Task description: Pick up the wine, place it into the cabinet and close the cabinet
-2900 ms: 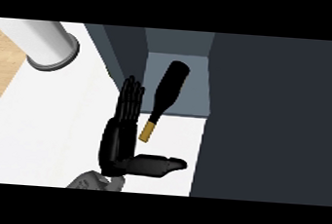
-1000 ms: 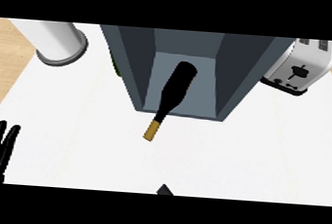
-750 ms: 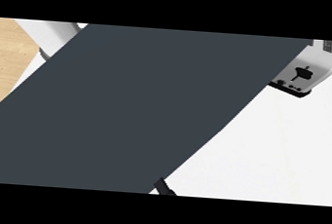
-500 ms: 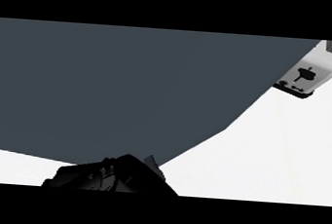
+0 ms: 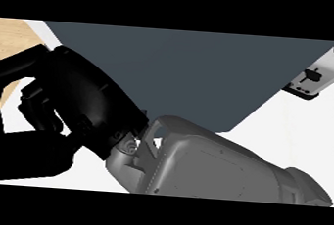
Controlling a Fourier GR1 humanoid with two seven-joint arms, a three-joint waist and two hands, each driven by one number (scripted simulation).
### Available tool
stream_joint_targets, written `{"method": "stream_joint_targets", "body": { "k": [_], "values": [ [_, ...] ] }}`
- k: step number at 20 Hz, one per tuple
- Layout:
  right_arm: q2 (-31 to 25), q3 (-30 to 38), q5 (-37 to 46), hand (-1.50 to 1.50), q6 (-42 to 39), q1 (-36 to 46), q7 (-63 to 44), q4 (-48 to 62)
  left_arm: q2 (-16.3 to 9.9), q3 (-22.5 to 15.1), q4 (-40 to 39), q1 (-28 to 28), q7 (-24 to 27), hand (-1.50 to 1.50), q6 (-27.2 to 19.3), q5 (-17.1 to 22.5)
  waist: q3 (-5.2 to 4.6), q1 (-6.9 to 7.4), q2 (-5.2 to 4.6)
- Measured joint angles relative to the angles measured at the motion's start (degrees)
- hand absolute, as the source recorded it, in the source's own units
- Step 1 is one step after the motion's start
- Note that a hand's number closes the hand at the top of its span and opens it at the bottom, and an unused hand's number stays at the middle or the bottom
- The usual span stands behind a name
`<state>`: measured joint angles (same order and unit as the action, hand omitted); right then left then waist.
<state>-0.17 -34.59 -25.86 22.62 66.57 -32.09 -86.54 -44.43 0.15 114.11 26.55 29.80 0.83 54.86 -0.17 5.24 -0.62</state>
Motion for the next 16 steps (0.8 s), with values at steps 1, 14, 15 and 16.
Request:
{"method": "stream_joint_targets", "body": {
  "k": [1, 14, 15, 16],
  "values": [
    [0.01, 0.75, -2.66, 1.50, -1.52, 1.44, 0.43, 2.05, 0.14, -0.13, 0.17, -0.24, -0.16, -1.50, -0.07, -0.07, 0.02, 0.07, -0.11],
    [0.21, 7.20, -19.22, 1.50, -23.01, 8.85, 8.30, 28.66, -0.88, 5.54, -1.26, -0.61, -2.36, -1.50, 2.17, 2.42, -0.09, -1.05, 0.01],
    [0.22, 7.17, -18.61, 1.50, -23.59, 9.53, 9.74, 30.33, -0.58, 5.61, -1.33, -0.36, -2.11, -1.50, 2.45, 2.08, -0.26, -1.03, 0.19],
    [0.22, 7.10, -18.09, 1.50, -23.79, 9.71, 11.18, 31.36, -0.83, 6.13, -0.82, -0.42, -2.80, -1.50, 1.93, 2.56, -0.44, -1.08, 0.40]
  ]
}}
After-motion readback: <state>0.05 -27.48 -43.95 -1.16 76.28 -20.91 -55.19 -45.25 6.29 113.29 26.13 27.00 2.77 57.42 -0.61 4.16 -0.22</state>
